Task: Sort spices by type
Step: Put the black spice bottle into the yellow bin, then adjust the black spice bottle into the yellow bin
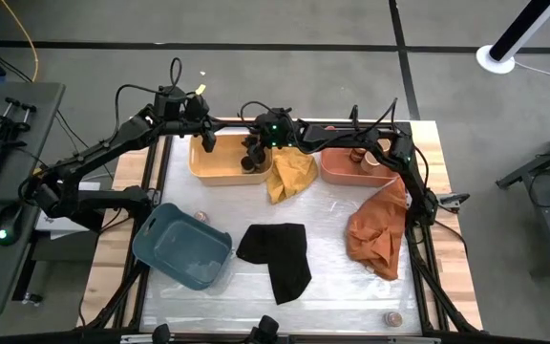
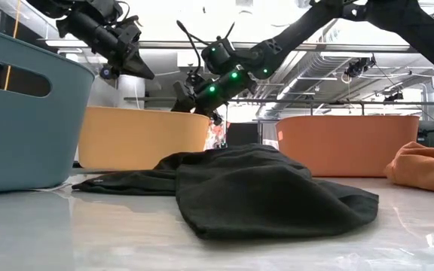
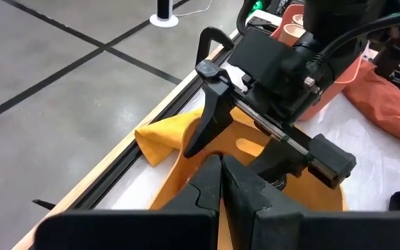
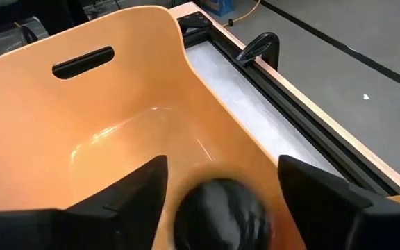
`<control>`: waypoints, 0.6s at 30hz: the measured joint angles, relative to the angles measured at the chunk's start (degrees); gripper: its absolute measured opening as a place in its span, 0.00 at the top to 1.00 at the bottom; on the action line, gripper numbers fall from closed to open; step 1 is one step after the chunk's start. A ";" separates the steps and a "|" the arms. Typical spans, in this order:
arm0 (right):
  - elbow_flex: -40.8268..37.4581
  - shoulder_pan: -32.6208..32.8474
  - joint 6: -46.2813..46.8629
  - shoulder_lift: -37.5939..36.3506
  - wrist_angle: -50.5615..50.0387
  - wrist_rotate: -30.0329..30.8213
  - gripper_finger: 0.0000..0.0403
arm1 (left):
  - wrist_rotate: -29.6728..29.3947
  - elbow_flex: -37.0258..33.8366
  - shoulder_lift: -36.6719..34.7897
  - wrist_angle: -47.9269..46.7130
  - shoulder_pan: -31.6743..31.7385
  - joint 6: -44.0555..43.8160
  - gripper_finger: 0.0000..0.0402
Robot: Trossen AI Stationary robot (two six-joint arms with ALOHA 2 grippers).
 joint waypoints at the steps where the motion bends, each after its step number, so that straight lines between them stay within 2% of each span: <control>1: 0.00 0.00 -0.17 0.00 0.10 0.00 0.31 | -0.05 0.00 0.00 -0.18 0.00 0.09 1.00; 5: 0.00 0.00 -0.25 0.00 0.09 0.02 0.26 | -0.11 0.00 0.00 -0.26 0.00 0.10 1.00; 13: 0.00 -0.16 -0.33 -0.52 0.09 0.00 0.25 | -0.11 0.00 0.00 0.14 0.00 0.41 1.00; 18: -0.02 -1.62 -2.71 -4.13 1.60 0.02 0.25 | -0.11 0.02 -0.81 6.75 0.40 -0.09 1.00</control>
